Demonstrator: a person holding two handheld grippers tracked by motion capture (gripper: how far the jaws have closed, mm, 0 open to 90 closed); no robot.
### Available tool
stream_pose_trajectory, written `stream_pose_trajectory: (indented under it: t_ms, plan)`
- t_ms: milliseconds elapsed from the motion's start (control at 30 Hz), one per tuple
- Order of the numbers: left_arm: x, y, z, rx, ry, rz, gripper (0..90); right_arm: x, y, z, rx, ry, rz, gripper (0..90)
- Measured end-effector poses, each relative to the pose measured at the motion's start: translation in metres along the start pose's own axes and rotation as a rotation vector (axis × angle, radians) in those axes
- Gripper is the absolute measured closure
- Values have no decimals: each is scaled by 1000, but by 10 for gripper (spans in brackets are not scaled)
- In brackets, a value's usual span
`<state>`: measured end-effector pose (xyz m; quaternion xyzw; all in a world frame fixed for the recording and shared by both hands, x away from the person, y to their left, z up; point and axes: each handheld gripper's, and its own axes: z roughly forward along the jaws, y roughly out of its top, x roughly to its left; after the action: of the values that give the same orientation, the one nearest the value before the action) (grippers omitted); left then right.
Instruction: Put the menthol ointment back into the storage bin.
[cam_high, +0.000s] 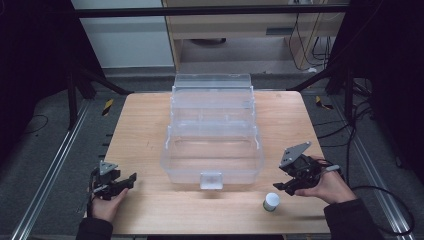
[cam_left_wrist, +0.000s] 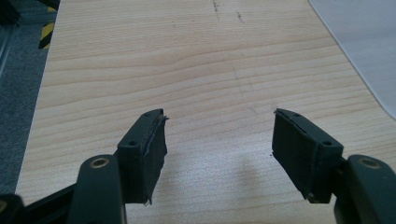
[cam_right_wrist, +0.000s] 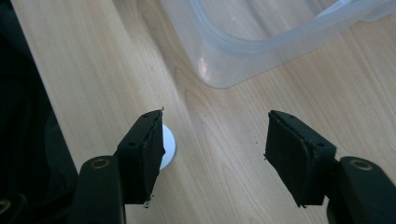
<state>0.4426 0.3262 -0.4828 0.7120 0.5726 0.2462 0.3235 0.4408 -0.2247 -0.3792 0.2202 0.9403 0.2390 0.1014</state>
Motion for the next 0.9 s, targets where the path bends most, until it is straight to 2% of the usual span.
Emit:
stream_pose_trajectory:
  t_ms: [167,300,467,667,900]
  plan:
    - [0,0,0,0,1,1,344,4,3,3,30,24,-44,387]
    - [1,0,-1,-3,2,0,344,6,3,3,48,34,-50,393]
    - [0,0,-1,-4,1,2,344,11,3,7,87,59,-94,400]
    - [0,1,-1,-5,2,2,343,15,5,12,127,86,-123,410]
    - [0,1,-1,-6,1,2,343,20,4,18,162,114,-171,387]
